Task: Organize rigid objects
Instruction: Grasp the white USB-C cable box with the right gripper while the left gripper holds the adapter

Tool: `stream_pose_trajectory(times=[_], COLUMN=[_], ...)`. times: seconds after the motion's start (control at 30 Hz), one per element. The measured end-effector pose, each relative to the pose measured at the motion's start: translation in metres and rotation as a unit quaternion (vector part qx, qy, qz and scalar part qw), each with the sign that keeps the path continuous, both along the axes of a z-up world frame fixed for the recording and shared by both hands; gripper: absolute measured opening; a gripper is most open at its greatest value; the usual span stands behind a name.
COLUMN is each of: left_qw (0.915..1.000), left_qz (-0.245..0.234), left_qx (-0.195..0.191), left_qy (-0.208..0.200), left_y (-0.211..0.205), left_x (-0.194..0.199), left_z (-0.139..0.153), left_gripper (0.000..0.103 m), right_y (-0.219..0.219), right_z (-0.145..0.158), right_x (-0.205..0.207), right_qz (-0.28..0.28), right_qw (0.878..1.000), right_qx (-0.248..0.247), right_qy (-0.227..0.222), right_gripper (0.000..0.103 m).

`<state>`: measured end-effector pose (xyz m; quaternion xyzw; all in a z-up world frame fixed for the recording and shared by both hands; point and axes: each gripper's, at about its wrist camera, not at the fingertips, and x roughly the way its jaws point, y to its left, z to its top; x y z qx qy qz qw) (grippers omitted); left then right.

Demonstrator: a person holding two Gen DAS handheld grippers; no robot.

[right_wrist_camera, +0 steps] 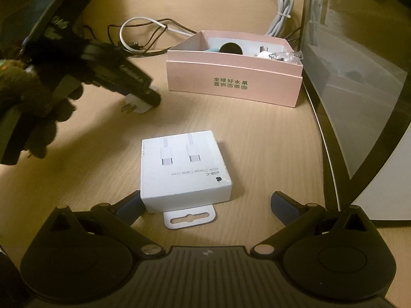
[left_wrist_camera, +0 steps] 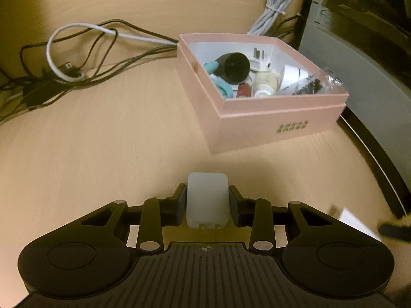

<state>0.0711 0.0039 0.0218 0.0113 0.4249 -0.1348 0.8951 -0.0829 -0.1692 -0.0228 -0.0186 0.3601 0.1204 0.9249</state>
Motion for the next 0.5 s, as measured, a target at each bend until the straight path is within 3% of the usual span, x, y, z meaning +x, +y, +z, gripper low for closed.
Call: stream_pose_trajectory(times=[0.5], left_qw=[0.9998], left_qz=[-0.006], left_qx=[0.019], left_qy=[-0.009], left_y=[-0.0019], left_x=[-0.0102], left_z=[-0.0008], left_gripper=[0.038], right_y=[-0.0014], right_z=[-0.0017], right_x=[-0.0024], right_qz=[0.012], right_qw=[1.0], right_qx=[0.002], right_qy=[-0.015], right_gripper=[0.103])
